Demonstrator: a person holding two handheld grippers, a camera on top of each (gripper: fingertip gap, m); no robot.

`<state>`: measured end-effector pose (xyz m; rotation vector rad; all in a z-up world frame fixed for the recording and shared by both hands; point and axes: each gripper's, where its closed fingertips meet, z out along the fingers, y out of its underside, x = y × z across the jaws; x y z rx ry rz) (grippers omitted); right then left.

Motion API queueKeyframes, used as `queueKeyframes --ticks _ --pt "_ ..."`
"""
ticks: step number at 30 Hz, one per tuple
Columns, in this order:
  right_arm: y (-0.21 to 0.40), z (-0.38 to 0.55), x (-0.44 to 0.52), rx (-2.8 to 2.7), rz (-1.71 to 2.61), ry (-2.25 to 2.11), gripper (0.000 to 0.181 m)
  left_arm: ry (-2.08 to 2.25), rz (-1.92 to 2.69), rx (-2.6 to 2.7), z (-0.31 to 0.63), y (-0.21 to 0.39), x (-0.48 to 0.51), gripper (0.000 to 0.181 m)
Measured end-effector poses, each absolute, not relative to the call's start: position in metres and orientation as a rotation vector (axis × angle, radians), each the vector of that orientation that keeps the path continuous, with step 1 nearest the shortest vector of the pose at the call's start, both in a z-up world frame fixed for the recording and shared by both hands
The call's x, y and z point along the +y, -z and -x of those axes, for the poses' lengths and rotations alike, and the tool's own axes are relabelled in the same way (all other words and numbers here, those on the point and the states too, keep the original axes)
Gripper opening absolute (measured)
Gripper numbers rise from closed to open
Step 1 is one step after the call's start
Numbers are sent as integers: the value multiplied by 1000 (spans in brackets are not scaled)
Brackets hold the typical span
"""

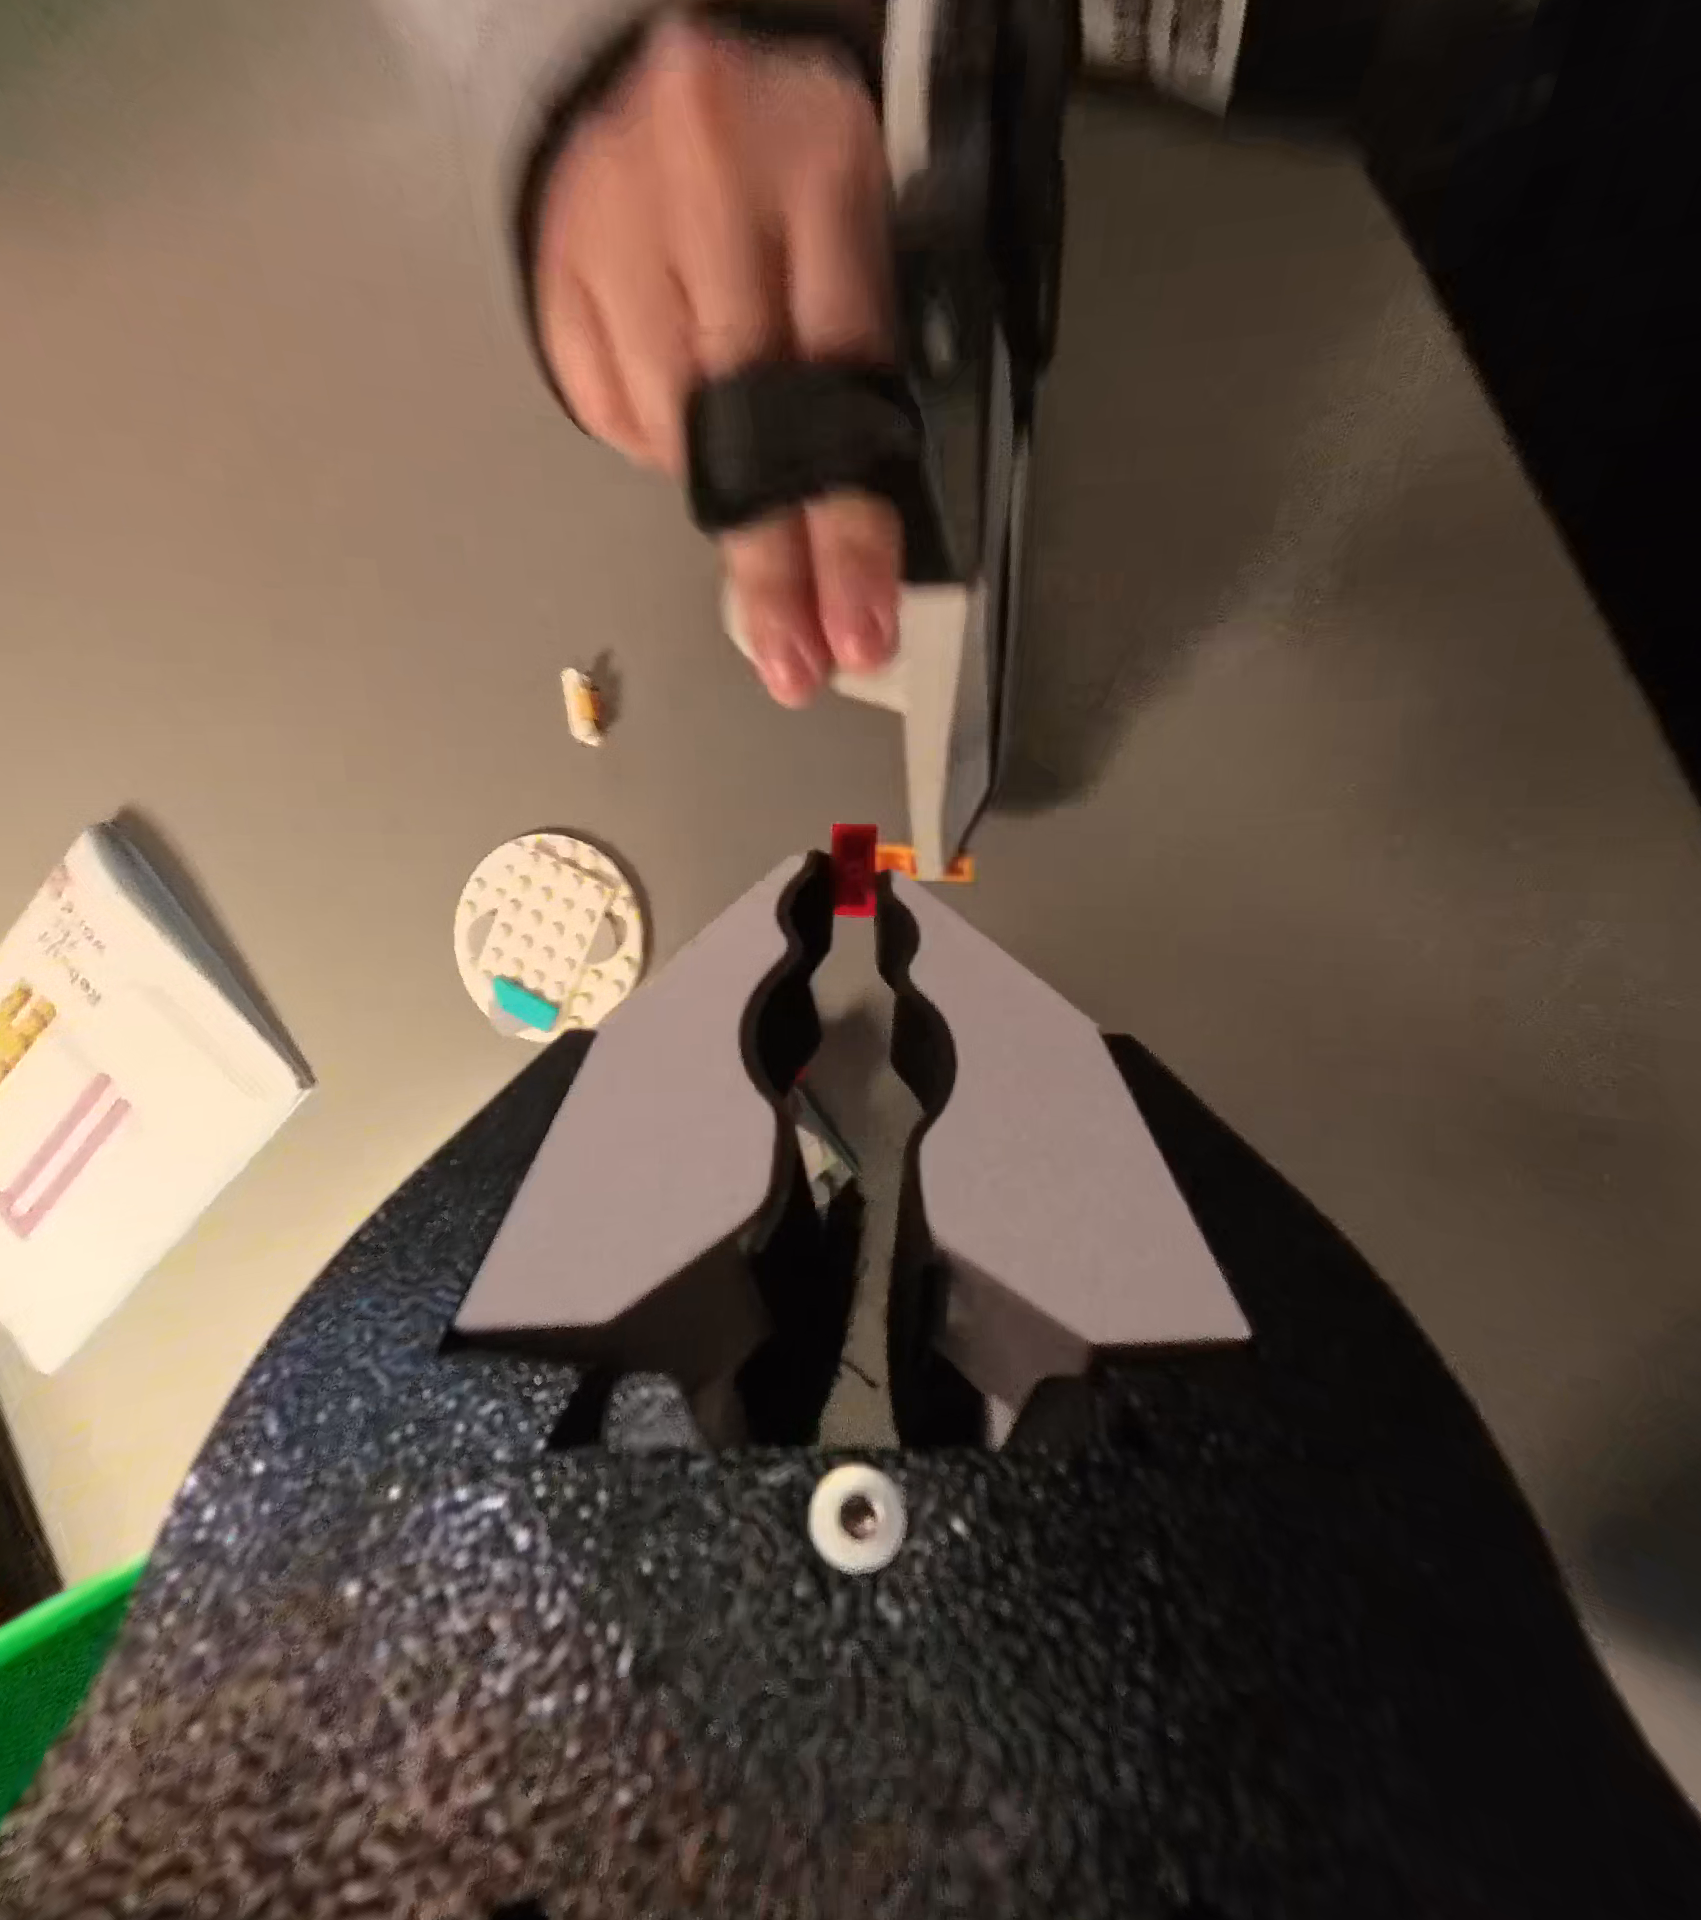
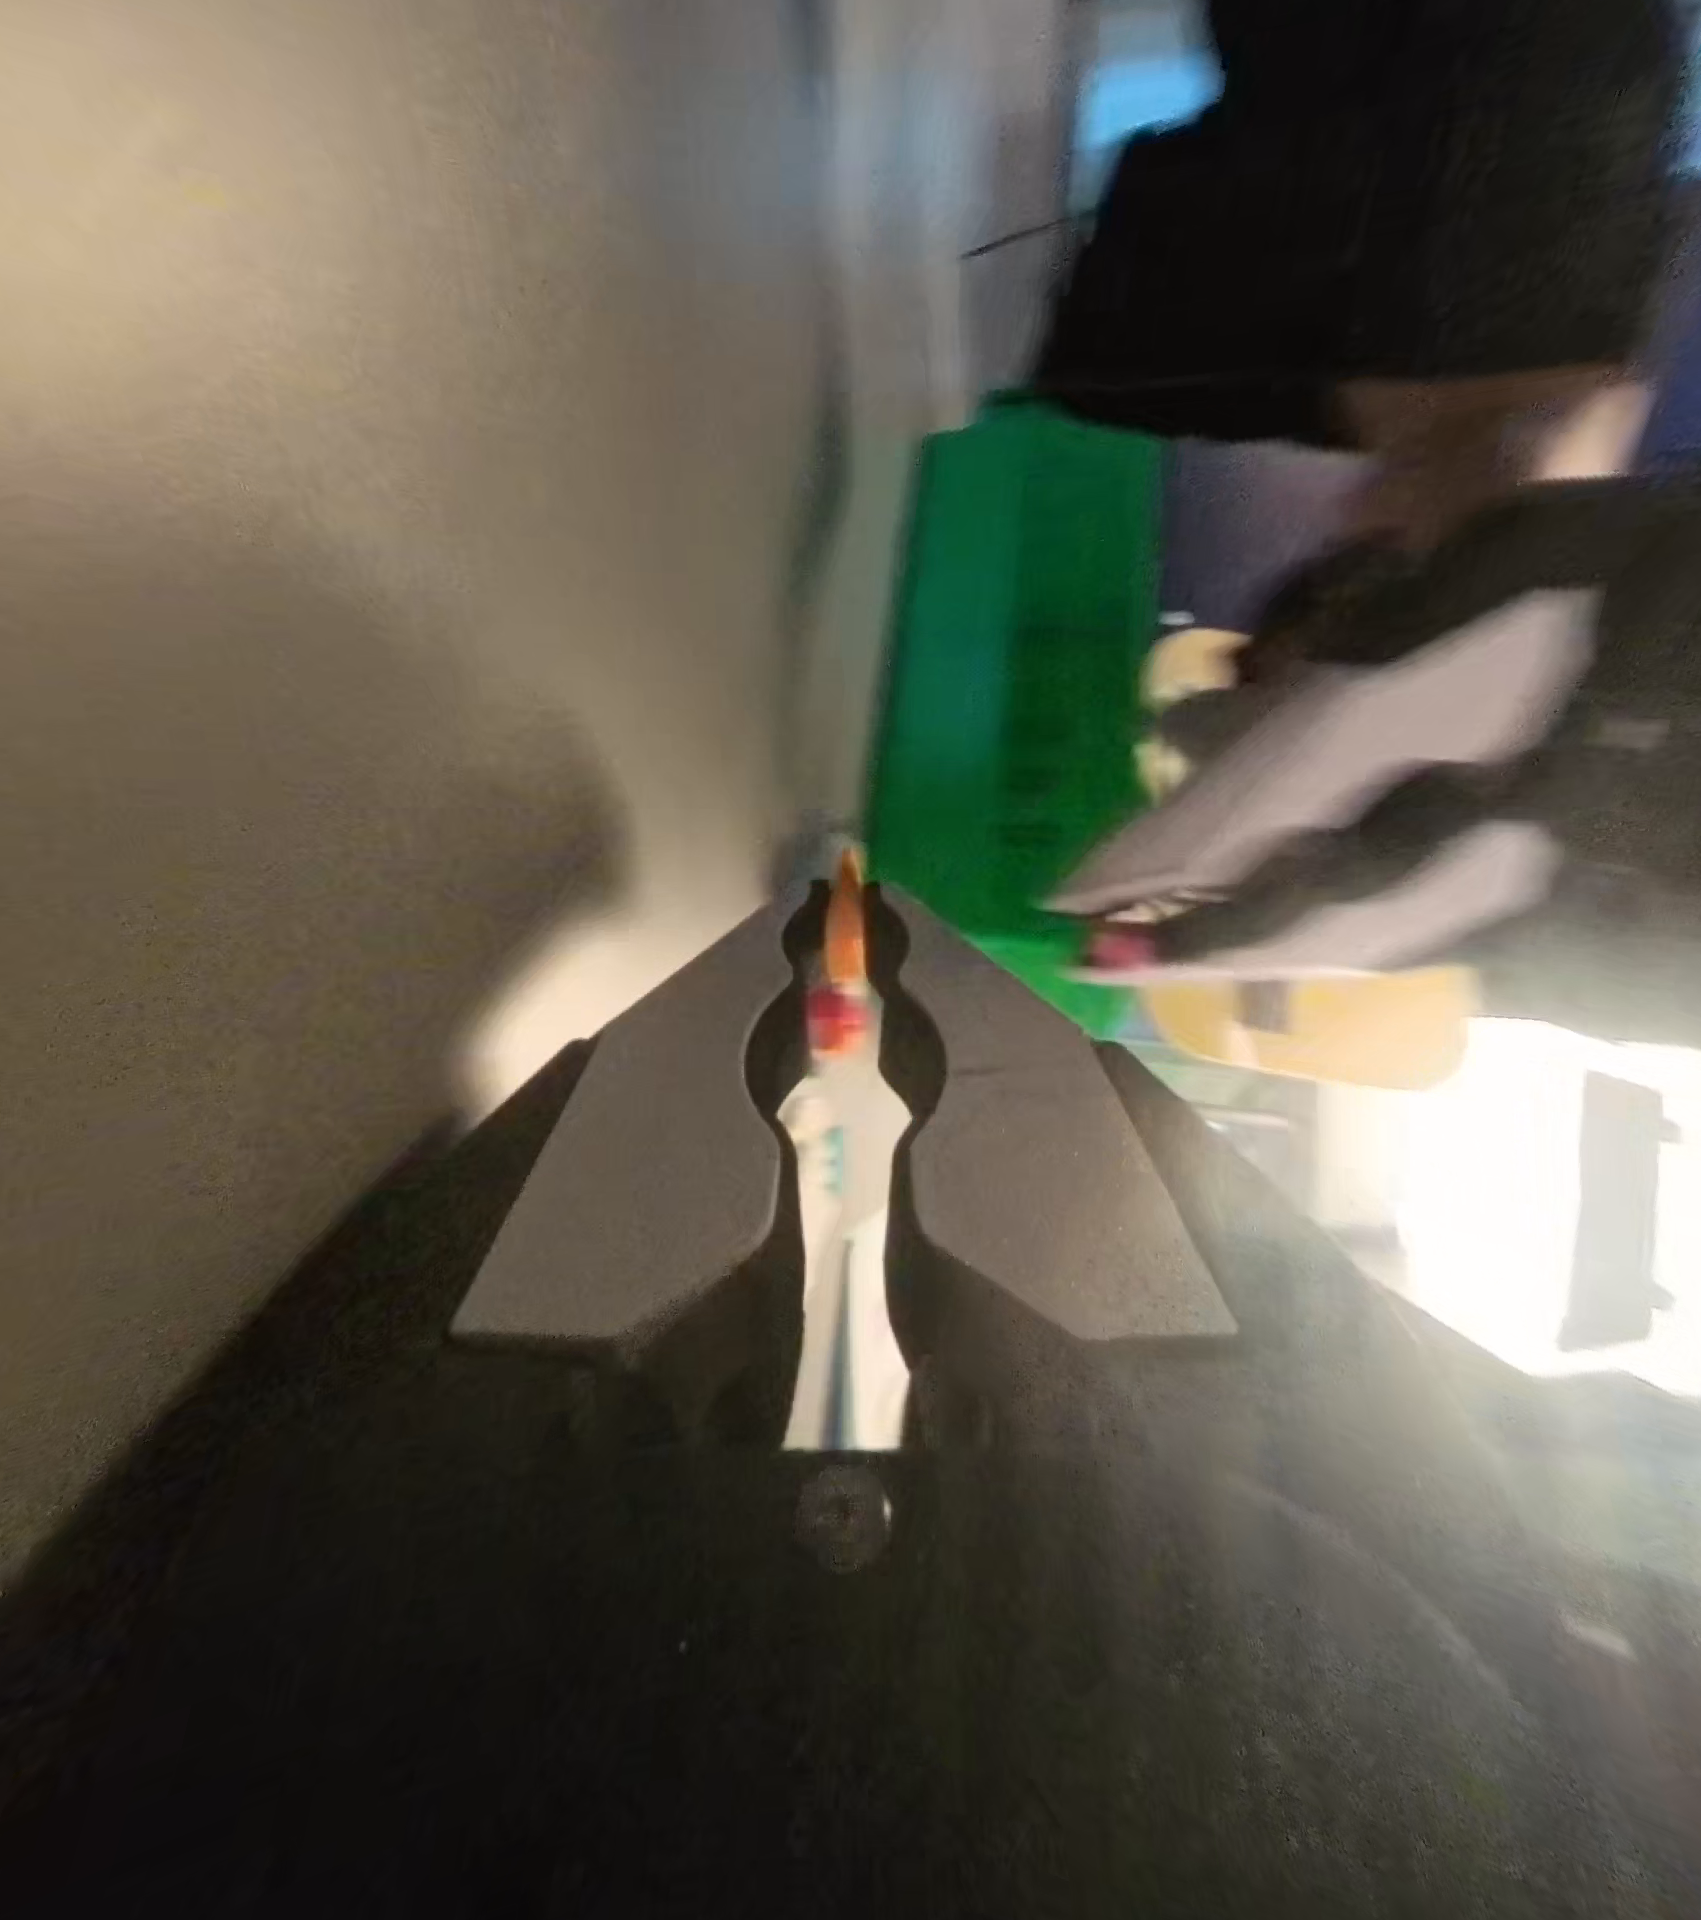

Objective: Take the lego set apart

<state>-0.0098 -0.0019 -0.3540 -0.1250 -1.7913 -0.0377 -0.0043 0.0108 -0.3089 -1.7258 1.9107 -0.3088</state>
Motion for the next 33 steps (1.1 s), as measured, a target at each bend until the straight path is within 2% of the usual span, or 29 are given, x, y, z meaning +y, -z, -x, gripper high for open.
queueKeyframes --ticks 1,6,10,14,20,24,26,29,33 --pt "359 10 -1 -1806 121 52 6 321 1715 1861 6 296 14 6" --pt "348 12 9 -1747 189 29 6 -69 1780 1516 72 250 76 7" --pt "341 15 11 -1698 212 8 6 -424 2093 1163 178 261 127 7" --pt "337 16 13 -1668 225 0 6 -157 2368 909 203 310 152 7" --pt "336 16 18 -1655 256 -15 5 17 2629 720 224 369 175 7" --pt "333 16 20 -1643 280 -37 5 8 2635 716 221 376 178 22" --pt "331 15 21 -1634 290 -46 5 -98 2605 744 226 370 178 34" --pt "321 14 25 -1588 331 -68 5 -259 2455 719 229 336 181 41" --pt "291 7 37 -1433 612 -397 5 -225 2010 689 177 244 157 37"
